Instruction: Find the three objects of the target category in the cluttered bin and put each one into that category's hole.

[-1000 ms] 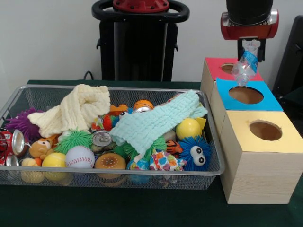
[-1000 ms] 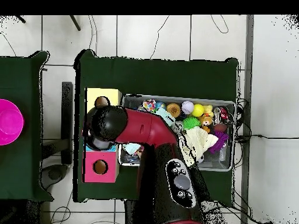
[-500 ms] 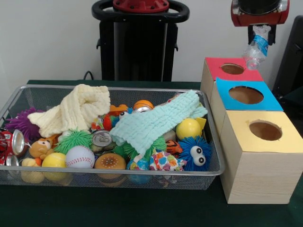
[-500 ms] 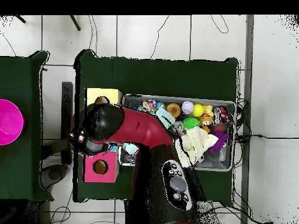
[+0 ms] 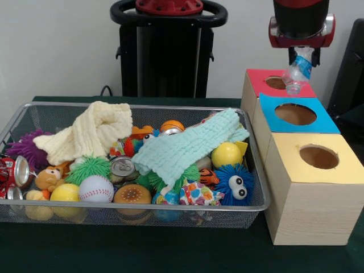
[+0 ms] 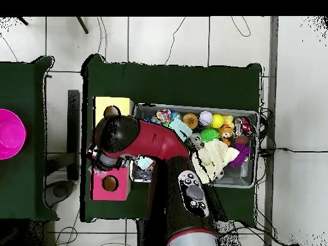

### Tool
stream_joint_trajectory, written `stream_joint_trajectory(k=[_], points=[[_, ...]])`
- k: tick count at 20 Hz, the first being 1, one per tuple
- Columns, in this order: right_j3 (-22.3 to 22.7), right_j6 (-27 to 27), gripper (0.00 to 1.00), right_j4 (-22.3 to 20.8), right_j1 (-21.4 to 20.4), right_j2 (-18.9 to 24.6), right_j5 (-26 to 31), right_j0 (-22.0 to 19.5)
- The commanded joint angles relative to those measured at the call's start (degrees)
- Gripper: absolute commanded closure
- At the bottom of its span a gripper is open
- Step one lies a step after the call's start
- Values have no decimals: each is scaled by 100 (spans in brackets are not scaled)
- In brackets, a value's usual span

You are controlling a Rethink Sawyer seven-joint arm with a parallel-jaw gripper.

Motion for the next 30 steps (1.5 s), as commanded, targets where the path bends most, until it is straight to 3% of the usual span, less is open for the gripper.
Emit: stream_joint_trajectory(k=[1,14,25,30], points=[[-205,1042,100,-48,656,-47,141,-101],[-538,1191,100,76,1010,-61,-163,78],[-376,836,100,255,790,107,-1234,38],[-289,790,100,283,714,140,-1415,46]])
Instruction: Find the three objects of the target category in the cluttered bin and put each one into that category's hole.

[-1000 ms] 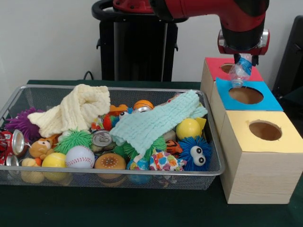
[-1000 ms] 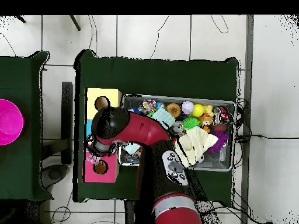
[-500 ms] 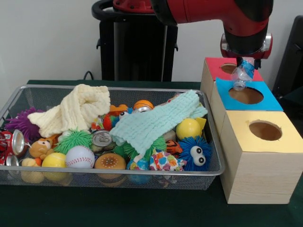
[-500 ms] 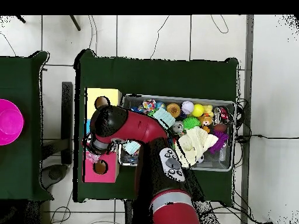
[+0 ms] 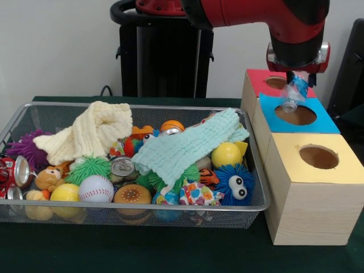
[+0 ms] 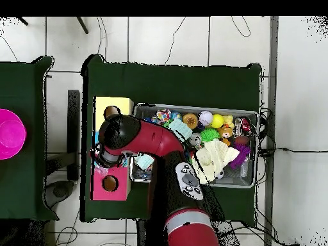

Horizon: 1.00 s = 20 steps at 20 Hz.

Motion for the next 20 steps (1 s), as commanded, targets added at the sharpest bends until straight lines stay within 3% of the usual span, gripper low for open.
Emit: stream_joint_trajectory(k=[1,12,16,20], points=[[-78,784,100,184,121,197,-1242,-17],[-190,947,100,145,76,207,-1310,181],[-235,916,100,100,279,166,-1142,190],[-61,852,100,122,326,177,-1346,176]])
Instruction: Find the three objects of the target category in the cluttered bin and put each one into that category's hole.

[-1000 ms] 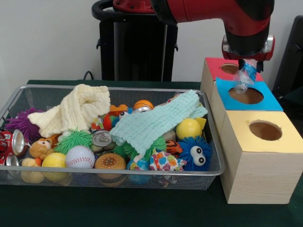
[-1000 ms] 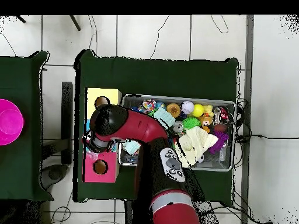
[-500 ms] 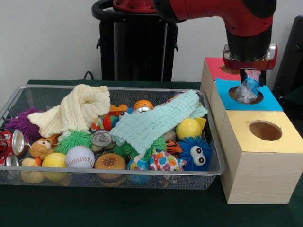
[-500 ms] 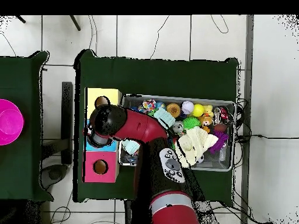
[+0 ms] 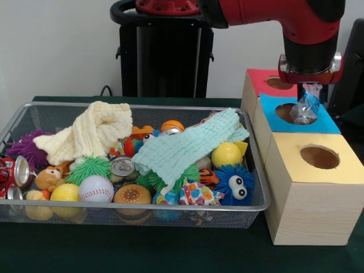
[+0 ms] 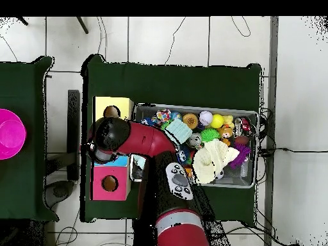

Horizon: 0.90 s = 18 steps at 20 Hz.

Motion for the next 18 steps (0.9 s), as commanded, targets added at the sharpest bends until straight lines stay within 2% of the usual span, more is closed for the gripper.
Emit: stream_joint_trajectory(k=[1,7,18], points=[[-204,819,100,57,478,133,-355,-73],[-491,740,100,-136,743,10,-113,-97],[-615,565,100,-323,794,-206,-43,-113]])
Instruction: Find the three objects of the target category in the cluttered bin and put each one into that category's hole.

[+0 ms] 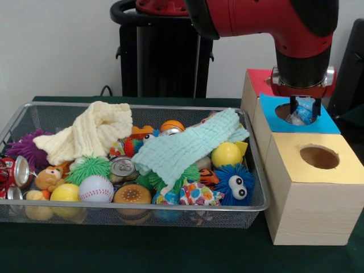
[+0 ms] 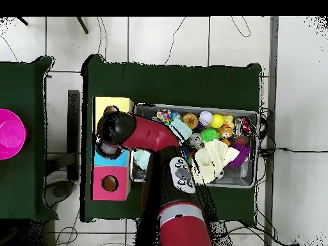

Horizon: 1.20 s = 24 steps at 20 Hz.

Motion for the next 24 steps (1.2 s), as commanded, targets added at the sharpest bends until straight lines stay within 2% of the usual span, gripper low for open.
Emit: stream_joint_trajectory(k=[1,10,13,24], points=[[-202,532,100,-332,484,-32,-37,-134],[-114,401,100,-454,450,-165,12,-234],[-243,392,100,-518,478,-193,93,-220],[-321,510,100,-425,533,-180,144,-161]])
